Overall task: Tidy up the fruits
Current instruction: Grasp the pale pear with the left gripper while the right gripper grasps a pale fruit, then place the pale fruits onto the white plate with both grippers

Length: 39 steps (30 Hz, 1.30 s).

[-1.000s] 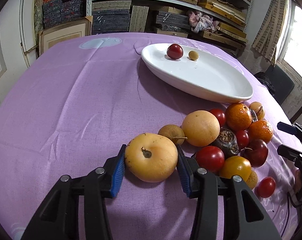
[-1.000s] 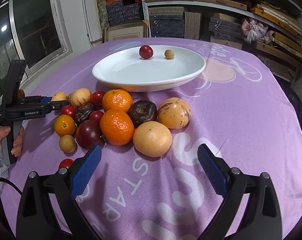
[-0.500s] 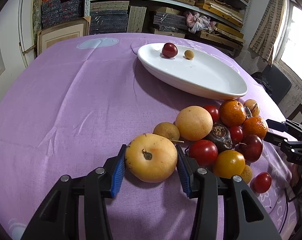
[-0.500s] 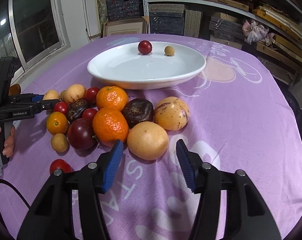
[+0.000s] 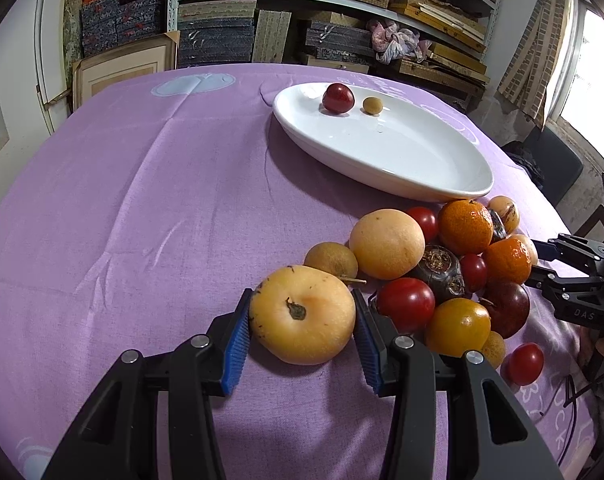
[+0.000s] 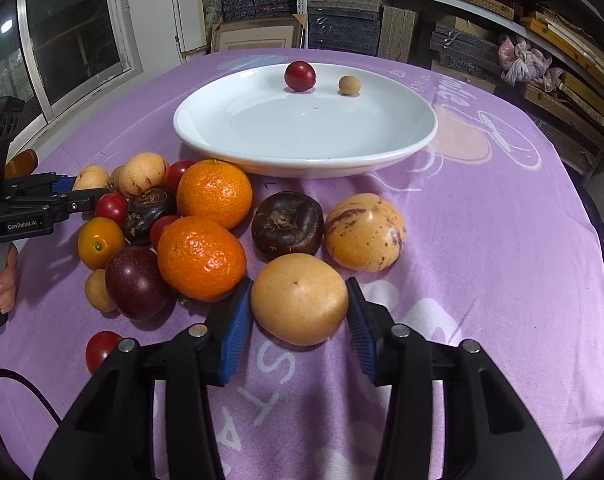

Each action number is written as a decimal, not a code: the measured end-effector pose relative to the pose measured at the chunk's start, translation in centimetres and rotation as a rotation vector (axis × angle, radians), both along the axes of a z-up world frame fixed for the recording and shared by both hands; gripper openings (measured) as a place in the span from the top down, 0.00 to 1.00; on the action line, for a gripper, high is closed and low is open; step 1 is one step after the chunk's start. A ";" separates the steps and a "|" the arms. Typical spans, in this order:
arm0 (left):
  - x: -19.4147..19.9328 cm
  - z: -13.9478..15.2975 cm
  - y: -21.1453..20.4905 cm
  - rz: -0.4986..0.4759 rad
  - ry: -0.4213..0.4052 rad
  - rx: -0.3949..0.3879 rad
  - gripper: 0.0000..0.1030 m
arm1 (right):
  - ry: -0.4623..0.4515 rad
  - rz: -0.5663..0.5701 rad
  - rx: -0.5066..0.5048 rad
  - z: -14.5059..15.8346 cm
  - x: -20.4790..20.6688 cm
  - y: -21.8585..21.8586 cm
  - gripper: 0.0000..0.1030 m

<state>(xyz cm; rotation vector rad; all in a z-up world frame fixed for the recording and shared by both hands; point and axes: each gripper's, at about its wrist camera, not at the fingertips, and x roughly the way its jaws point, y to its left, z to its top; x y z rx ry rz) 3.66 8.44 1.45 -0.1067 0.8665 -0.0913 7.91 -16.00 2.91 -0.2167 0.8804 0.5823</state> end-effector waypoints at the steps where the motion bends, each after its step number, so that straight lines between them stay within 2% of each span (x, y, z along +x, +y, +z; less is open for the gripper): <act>1: 0.0 0.1 0.0 0.004 -0.005 -0.001 0.54 | 0.004 -0.001 0.017 0.1 -0.1 -0.3 0.56; 8: -1.2 1.4 -0.1 0.042 -0.091 0.018 0.54 | -0.028 -0.050 0.103 1.7 -1.1 -2.6 0.56; 10: -0.7 1.2 -0.5 0.028 -0.067 0.031 0.54 | -0.036 -0.064 0.114 2.1 -1.2 -3.1 0.56; 19: -0.6 0.6 -0.4 0.033 -0.042 0.026 0.54 | -0.017 -0.040 0.074 1.0 -1.8 -2.1 0.56; 26: -1.5 1.1 -0.8 0.030 -0.081 0.041 0.54 | -0.001 -0.028 0.051 0.3 -1.9 -1.8 0.56; 29: -1.4 1.8 -0.5 0.023 -0.094 -0.010 0.54 | 0.009 -0.034 0.069 0.4 -1.7 -2.1 0.56; 31: -0.8 3.4 -0.3 0.038 -0.125 -0.047 0.54 | -0.010 -0.040 0.104 1.7 -1.2 -2.6 0.56; 33: 0.6 5.4 -0.6 0.031 -0.148 -0.070 0.54 | -0.050 -0.058 0.157 4.8 -0.2 -3.2 0.56; 36: 3.7 8.7 -2.2 0.020 -0.199 -0.034 0.54 | -0.139 -0.087 0.203 10.3 2.1 -3.1 0.56; 39: 7.0 9.3 -3.8 0.021 -0.195 -0.026 0.54 | -0.175 -0.105 0.228 12.5 4.7 -1.8 0.56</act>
